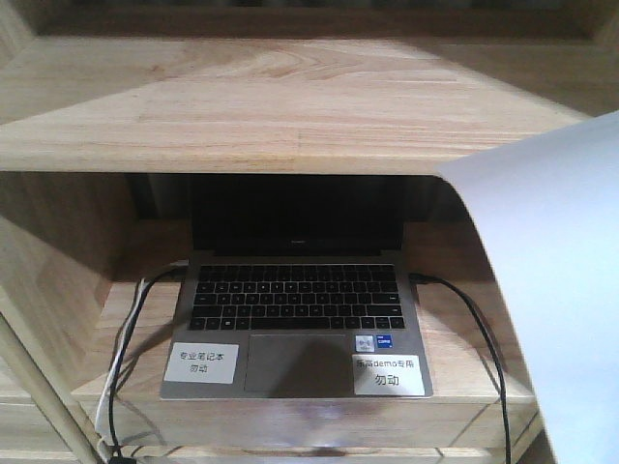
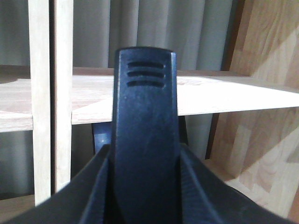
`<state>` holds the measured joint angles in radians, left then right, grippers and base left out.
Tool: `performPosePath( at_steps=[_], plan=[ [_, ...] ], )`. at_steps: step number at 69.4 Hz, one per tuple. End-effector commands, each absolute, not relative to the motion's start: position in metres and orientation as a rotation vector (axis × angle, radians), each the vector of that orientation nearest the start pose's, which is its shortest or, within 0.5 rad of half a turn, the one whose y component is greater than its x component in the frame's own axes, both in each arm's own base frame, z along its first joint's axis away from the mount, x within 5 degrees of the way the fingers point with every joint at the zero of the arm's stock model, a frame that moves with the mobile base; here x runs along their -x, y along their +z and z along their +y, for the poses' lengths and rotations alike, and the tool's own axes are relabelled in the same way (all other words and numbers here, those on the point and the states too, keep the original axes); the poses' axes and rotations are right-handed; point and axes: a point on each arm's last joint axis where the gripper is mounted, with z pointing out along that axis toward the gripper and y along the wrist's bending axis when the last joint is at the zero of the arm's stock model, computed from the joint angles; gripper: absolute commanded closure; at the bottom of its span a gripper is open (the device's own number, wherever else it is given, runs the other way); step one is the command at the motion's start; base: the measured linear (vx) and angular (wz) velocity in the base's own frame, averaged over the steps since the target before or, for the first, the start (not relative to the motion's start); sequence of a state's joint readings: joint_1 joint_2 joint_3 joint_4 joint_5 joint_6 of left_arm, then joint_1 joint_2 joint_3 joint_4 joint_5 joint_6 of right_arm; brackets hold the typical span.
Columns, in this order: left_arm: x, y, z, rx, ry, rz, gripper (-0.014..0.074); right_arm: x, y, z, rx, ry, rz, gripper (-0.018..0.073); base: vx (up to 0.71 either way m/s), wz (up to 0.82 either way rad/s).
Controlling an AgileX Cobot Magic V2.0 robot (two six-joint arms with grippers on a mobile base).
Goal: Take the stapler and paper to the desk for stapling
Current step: 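Lift the white paper sheet off the shelf with the right gripper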
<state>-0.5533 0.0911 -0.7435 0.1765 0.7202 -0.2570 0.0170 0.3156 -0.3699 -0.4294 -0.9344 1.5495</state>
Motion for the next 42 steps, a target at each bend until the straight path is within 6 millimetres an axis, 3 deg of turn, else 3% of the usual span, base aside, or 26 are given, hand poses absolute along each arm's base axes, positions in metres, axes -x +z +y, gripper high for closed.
performPosePath(
  at_steps=[1, 42],
  plan=[
    [0.0098, 0.3915, 0.0172, -0.236, -0.474, 1.423, 0.0603, -0.0295, 0.388, 0.0301, -0.034, 1.344, 0.637, 0.0568, 0.0, 0.0],
    [0.0098, 0.3915, 0.0172, -0.236, -0.474, 1.423, 0.0603, -0.0295, 0.388, 0.0301, -0.033, 1.342, 0.636, 0.0568, 0.0, 0.0]
  ],
)
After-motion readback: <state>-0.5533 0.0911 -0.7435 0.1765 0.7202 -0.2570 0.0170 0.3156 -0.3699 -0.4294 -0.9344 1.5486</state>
